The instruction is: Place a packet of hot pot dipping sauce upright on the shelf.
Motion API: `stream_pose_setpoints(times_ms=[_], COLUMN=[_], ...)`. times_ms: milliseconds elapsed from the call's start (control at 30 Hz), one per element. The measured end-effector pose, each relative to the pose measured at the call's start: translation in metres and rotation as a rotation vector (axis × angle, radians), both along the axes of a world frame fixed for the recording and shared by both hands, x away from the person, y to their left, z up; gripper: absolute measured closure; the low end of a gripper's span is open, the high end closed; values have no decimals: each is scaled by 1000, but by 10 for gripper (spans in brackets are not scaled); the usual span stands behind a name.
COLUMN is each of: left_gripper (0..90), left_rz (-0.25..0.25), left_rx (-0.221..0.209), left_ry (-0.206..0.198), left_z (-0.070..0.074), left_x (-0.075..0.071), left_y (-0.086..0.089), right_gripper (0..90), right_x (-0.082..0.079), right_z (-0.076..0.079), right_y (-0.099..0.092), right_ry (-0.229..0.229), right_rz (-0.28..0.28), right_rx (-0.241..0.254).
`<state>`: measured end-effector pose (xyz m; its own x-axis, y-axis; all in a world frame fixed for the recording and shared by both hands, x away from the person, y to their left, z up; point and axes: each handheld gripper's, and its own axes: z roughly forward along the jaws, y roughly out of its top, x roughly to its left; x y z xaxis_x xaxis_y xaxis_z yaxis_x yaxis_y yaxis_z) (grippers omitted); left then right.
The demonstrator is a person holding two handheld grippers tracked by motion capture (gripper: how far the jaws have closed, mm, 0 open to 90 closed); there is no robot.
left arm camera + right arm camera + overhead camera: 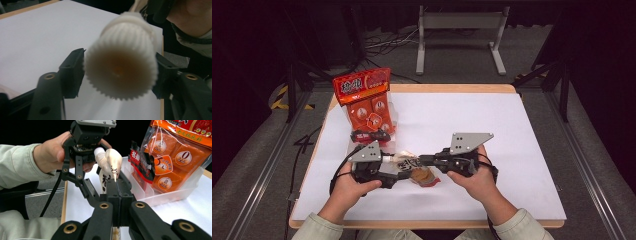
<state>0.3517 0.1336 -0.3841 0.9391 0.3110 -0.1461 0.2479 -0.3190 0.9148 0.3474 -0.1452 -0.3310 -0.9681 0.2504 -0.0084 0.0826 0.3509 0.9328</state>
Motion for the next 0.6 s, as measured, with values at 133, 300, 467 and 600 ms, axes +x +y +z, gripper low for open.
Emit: stream_pose_setpoints(times_ms=[133,300,467,600], left_gripper=[531,609,759,817], left_rz=[-31,-55,-68,-74], left_rx=[-21,-26,-32,-28], left_ry=[18,23,14,9], left_z=[-4,-11,-9,-6], left_x=[0,1,-1,-3], left_y=[-5,-11,-8,-7], right_gripper=[900,900,900,900], right_x=[0,-1,0,0], right_z=[-1,-1,0,0], right_y=[0,0,-2,-2], right_ry=[-2,-4,-3,-5], right_rz=[-3,-4,-7,-8], right_rx=[11,16,31,41])
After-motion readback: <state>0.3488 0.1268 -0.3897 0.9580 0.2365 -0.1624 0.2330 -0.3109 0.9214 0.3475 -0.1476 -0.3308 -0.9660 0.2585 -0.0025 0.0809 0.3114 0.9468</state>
